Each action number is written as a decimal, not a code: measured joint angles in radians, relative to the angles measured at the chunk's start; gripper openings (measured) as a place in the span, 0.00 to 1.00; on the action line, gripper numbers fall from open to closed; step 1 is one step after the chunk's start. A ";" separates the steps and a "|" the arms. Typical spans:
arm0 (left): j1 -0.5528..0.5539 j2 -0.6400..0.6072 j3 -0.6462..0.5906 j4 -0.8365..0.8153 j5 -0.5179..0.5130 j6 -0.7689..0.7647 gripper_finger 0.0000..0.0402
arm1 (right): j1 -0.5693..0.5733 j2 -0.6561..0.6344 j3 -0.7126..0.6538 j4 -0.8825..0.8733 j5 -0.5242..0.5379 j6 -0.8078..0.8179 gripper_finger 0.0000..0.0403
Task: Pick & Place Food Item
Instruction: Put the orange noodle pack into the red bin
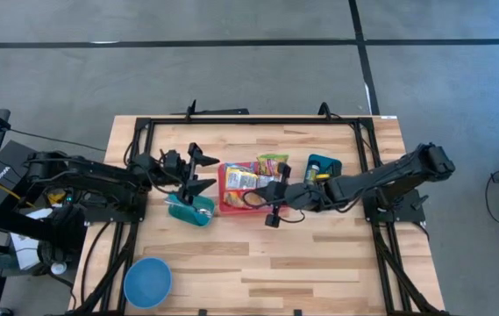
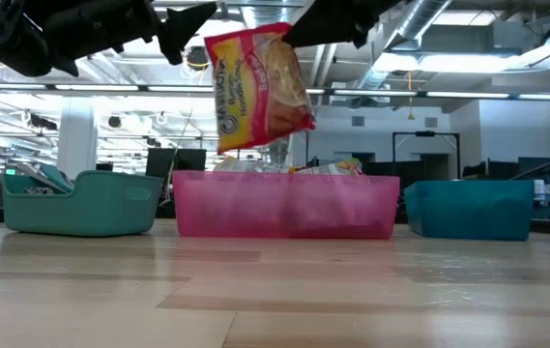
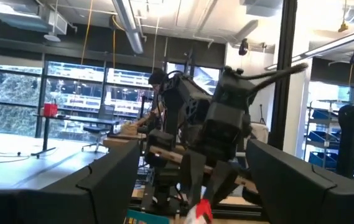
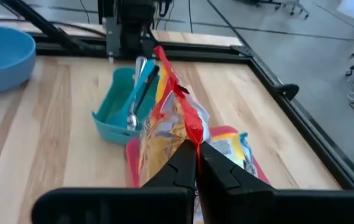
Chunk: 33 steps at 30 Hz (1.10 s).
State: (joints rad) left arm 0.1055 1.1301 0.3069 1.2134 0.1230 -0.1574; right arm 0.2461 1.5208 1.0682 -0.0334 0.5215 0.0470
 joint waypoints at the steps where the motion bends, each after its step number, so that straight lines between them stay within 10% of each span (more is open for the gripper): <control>1: 0.000 0.000 0.000 0.000 0.000 0.000 0.72 | -0.004 0.008 0.001 0.013 -0.001 -0.003 0.00; 33: 0.016 0.000 0.000 -0.002 -0.026 -0.003 0.72 | -0.103 0.220 -0.005 0.133 -0.178 0.032 0.00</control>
State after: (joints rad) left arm 0.1211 1.1301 0.3069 1.2111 0.0967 -0.1608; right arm 0.1434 1.7407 1.0631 0.0996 0.3437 0.0788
